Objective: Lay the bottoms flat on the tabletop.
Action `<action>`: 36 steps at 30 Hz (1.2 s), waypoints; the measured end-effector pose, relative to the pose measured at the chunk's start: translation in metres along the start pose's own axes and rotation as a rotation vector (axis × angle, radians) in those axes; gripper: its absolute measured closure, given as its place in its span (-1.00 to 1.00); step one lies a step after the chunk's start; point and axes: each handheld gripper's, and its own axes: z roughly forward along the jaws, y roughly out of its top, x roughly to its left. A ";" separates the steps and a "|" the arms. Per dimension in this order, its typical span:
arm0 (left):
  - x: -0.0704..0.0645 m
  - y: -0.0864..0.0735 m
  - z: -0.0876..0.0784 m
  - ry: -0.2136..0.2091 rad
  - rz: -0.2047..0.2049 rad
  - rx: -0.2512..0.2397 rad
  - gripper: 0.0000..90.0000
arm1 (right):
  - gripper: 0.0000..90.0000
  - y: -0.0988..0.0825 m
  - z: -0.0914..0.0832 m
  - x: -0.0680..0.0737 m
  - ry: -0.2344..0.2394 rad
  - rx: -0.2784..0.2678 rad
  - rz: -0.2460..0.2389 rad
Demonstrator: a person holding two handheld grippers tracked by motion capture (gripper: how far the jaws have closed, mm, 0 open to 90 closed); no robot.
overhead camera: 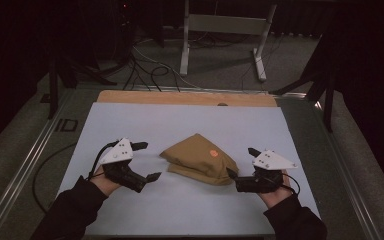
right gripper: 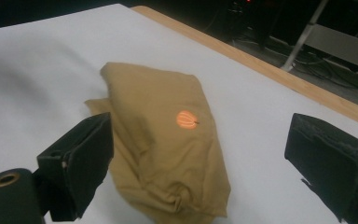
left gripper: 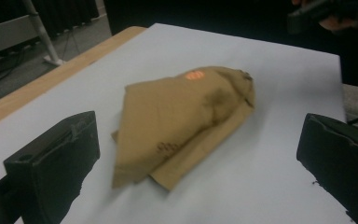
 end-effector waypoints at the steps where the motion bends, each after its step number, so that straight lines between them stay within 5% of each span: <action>1: 0.003 0.002 0.002 0.002 0.001 0.000 -0.99 | -0.82 0.000 0.003 0.000 -0.006 0.001 0.007; 14: 0.030 0.024 0.050 0.021 0.005 0.015 -0.99 | -0.82 -0.011 0.031 0.006 -0.016 0.022 0.057; 20: 0.036 0.024 0.079 0.001 -0.002 0.049 -0.99 | -0.82 -0.023 0.039 0.010 -0.021 0.054 0.101; 26: 0.040 0.019 0.107 -0.001 0.008 0.078 -0.99 | -0.82 -0.034 0.042 0.016 -0.036 0.092 0.085; 36: 0.048 0.008 0.147 -0.041 -0.117 0.188 -0.96 | -0.70 -0.050 0.051 0.020 -0.063 0.146 0.092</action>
